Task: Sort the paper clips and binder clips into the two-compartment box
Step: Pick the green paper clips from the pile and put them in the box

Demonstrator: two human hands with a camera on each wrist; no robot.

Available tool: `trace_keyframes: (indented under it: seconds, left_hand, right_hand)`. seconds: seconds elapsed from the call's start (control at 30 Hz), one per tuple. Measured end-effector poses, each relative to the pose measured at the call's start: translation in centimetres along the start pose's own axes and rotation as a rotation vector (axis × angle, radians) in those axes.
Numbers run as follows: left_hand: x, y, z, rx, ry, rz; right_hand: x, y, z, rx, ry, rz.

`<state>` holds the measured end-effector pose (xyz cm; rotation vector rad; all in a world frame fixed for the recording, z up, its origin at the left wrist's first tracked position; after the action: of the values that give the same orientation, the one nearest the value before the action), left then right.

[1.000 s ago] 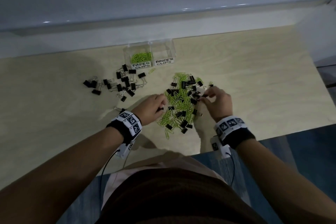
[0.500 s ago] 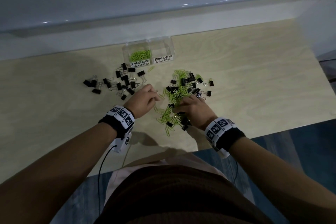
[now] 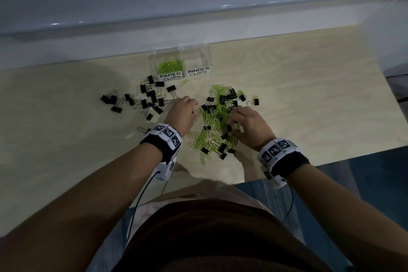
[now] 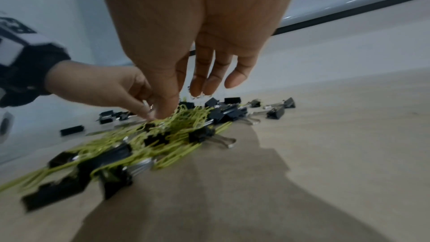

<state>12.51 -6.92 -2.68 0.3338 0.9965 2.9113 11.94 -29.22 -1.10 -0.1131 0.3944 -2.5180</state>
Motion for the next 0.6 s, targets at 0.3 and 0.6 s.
trace_keyframes:
  seconds: [0.3, 0.6]
  left_hand:
    - [0.5, -2.1, 2.8, 0.079, 0.194, 0.005]
    - [2.7, 3.8, -0.9, -0.049, -0.068, 0.033]
  right_hand:
    - [1.8, 4.4, 1.0, 0.044, 0.099, -0.494]
    - [2.3, -2.5, -1.2, 0.179, -0.100, -0.373]
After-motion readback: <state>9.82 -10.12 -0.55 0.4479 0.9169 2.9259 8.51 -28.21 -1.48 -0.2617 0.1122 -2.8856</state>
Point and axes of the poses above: each hand's wrist, its own x-axis away from the middle knuckle, its own z-axis out of the back of the hand, y = z × x, the point moved 1 cm from there along -x, towards the middle knuckle, and after that the axes turned 9 degrees about x, right-handed, at the moved point
